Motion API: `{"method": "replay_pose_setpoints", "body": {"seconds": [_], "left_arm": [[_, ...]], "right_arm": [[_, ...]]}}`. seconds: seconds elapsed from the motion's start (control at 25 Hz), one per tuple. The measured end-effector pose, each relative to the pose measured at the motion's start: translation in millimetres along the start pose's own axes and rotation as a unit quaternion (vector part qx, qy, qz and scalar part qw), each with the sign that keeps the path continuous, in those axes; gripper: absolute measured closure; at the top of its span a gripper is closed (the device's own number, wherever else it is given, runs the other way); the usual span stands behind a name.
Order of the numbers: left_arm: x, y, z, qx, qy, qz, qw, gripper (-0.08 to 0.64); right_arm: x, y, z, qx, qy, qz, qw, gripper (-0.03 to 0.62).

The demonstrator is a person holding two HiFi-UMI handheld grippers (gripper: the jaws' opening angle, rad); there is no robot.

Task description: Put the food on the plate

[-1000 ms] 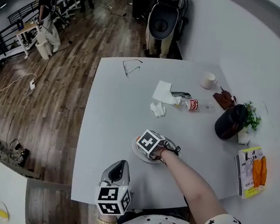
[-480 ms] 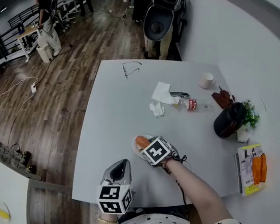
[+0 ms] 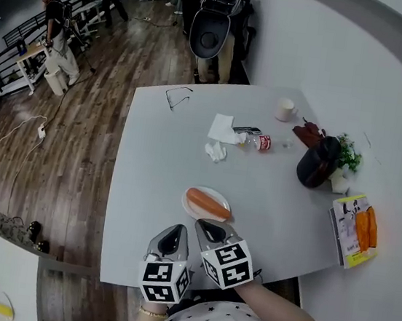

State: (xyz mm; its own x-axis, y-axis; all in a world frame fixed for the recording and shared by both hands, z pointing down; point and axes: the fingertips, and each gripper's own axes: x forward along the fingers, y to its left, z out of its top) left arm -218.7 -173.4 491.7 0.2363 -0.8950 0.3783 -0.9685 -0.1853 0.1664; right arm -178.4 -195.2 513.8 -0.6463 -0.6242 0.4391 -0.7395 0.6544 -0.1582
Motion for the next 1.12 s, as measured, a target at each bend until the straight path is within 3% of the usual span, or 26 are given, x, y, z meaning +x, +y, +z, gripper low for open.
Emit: {"method": "replay_pose_setpoints", "body": {"seconds": [0.44, 1.12], "left_arm": [[-27, -18, -11, 0.012, 0.001, -0.01, 0.9999, 0.552], [-55, -38, -24, 0.028, -0.003, -0.025, 0.9993, 0.552]], "right_arm": [[-56, 10, -8, 0.02, -0.041, -0.029, 0.999, 0.594], [-84, 18, -25, 0.032, -0.043, -0.048, 0.997, 0.594]]}}
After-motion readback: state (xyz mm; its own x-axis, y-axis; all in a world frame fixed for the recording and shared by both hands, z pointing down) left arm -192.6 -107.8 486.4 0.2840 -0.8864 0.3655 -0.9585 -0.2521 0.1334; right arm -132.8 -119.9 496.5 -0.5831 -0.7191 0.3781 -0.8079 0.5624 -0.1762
